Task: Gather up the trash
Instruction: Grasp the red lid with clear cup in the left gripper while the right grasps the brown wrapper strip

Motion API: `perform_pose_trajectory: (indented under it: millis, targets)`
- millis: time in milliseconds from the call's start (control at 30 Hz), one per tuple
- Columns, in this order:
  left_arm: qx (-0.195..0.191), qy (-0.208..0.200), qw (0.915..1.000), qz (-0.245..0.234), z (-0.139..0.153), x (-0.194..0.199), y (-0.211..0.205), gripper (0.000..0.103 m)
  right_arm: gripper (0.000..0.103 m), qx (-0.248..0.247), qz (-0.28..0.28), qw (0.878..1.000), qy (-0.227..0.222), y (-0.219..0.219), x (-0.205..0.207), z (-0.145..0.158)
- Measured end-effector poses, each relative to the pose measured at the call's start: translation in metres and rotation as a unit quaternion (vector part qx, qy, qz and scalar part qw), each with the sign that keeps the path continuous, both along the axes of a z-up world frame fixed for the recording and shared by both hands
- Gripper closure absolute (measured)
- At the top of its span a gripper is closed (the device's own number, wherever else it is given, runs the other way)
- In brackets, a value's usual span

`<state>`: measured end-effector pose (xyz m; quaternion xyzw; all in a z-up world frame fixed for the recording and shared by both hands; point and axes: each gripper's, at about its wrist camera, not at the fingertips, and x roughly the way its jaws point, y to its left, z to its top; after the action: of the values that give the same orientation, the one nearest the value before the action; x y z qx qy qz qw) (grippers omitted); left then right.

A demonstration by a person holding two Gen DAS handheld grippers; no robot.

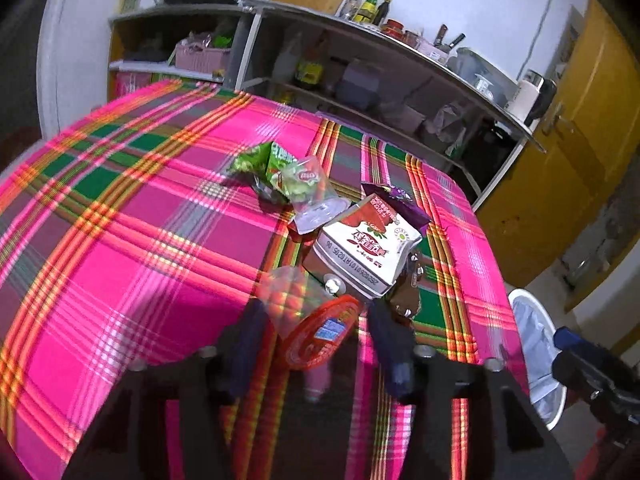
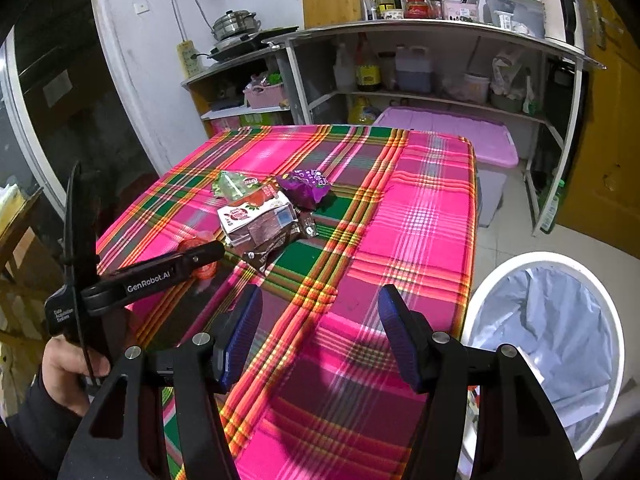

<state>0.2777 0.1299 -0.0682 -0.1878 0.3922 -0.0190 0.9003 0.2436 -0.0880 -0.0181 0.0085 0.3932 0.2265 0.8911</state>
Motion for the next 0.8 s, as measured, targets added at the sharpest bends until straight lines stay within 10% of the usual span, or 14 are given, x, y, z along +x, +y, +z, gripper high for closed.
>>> perform_pose_trajectory:
  millis: [800]
  targets:
    - [-0.042,-0.073,0.9964,0.000,0.021,-0.050,0.027,0.059,0.052,0.012,0.006,0.998,0.066,0.066,0.061,-0.032]
